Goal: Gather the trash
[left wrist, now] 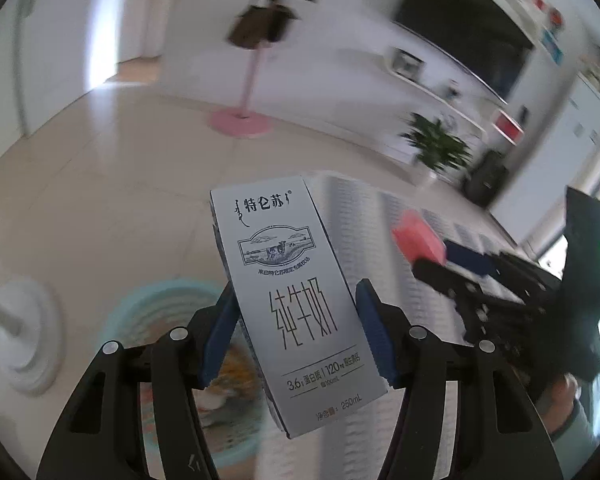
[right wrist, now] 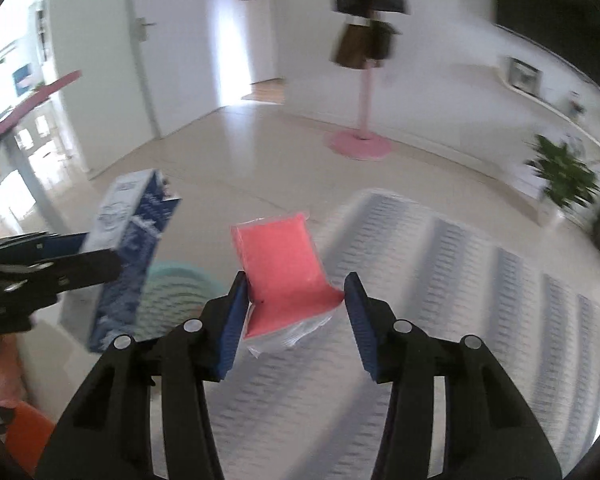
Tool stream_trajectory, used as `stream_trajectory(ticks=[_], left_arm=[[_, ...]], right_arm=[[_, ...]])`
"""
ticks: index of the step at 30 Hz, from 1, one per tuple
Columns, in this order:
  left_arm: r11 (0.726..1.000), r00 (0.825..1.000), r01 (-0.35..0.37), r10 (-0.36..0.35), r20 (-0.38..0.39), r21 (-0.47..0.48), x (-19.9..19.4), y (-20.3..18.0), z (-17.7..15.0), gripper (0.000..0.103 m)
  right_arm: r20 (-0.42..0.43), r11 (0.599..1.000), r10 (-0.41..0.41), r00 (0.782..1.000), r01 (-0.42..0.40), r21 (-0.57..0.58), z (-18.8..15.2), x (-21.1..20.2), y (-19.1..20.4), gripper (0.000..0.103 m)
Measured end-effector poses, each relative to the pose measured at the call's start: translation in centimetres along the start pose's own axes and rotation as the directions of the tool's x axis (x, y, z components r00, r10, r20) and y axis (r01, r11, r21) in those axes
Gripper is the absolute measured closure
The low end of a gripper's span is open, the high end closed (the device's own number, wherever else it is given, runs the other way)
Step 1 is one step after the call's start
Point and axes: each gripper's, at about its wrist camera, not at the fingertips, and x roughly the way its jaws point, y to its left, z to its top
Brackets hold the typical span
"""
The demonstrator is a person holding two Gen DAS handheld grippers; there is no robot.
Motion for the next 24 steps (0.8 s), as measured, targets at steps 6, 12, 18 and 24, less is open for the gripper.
stream_trajectory(ticks=[6,12,18,24], left_arm=[[0.991,0.998,-0.056,0.051,-0.046,-0.122,0.2,7.2,-1.7,0.046],[0.972,0.995,-0.062,0.042,-0.093,-0.225,2.7,11.2,-3.3,0.042],[0.972,0.996,-0.071,0.058,-0.063,-0.223,1.9,11.6,-3.2,0.031],[0.982,0.991,-0.126,0.132,0.032,-0.142,-1.6,9.0,-2.9,0.031]], right_arm=[[-0.119,0.996,0.078,0.99,-0.083,-0.029,-0.7,5.1,7.5,0.057],[-0.244,0.994,0.108,0.964,-0.11,0.005,-3.1,9.7,10.5,0.053],[-0.268,0.991,0.123,0.956,-0.106,0.077,-4.4,10.5,10.0,0.043],[-0.233,0.989,0.12,0.965,-0.098,0.107,-4.2,6.7,8.9,0.043]])
